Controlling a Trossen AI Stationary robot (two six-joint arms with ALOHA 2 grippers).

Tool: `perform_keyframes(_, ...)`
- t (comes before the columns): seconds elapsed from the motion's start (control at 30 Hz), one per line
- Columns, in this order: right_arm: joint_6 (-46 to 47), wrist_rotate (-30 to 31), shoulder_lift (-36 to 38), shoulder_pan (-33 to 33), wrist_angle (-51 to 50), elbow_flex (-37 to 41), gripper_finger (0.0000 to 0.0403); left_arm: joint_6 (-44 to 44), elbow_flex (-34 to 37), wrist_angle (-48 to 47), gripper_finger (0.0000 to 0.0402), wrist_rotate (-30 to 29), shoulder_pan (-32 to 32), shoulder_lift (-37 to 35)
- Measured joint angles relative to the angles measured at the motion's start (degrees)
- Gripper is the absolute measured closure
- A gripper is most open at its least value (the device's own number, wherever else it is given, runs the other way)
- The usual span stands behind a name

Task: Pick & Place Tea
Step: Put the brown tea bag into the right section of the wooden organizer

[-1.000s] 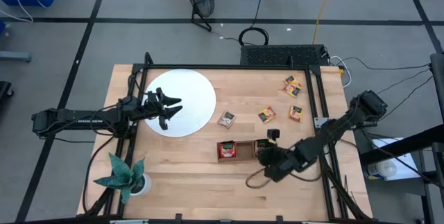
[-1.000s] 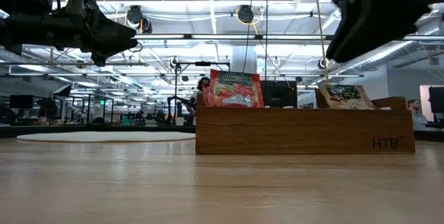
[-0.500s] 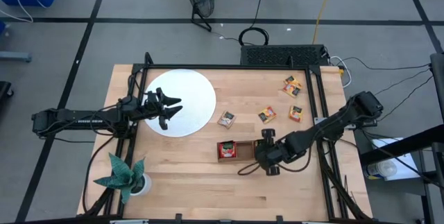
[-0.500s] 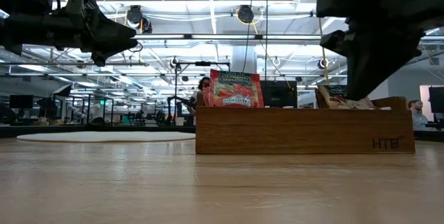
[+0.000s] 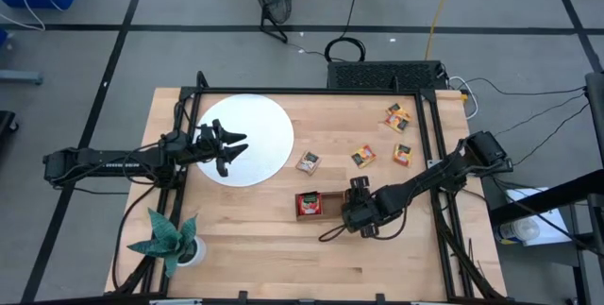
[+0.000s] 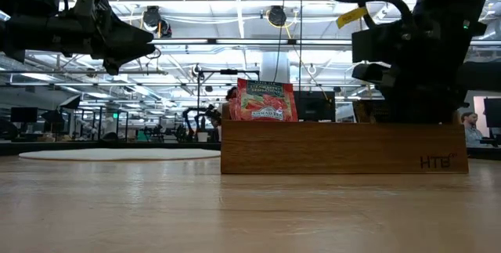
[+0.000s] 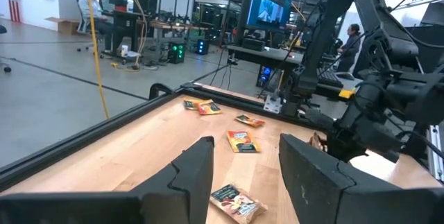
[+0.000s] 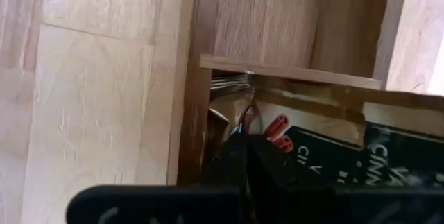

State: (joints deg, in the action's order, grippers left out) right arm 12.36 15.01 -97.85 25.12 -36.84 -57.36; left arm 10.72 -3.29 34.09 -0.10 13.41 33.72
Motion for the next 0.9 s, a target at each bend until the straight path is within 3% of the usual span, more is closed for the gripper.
perform_keyframes(0.33,-0.1,1.1,1.9,0.8,0.4,0.3,0.0403,0.0,0.0,0.0,0.0236,0.0,0.0,0.0)
perform_keyframes(0.77,-4.3,1.7,11.8,0.5,7.6,0.4,0.0403,0.0,0.0,0.0,0.0236,0.0,0.0,0.0)
perform_keyframes(0.9,-12.5,9.4,12.4,-0.6,15.7,0.9,0.0401,0.0,0.0,0.0,0.0236,0.0,0.0,0.0)
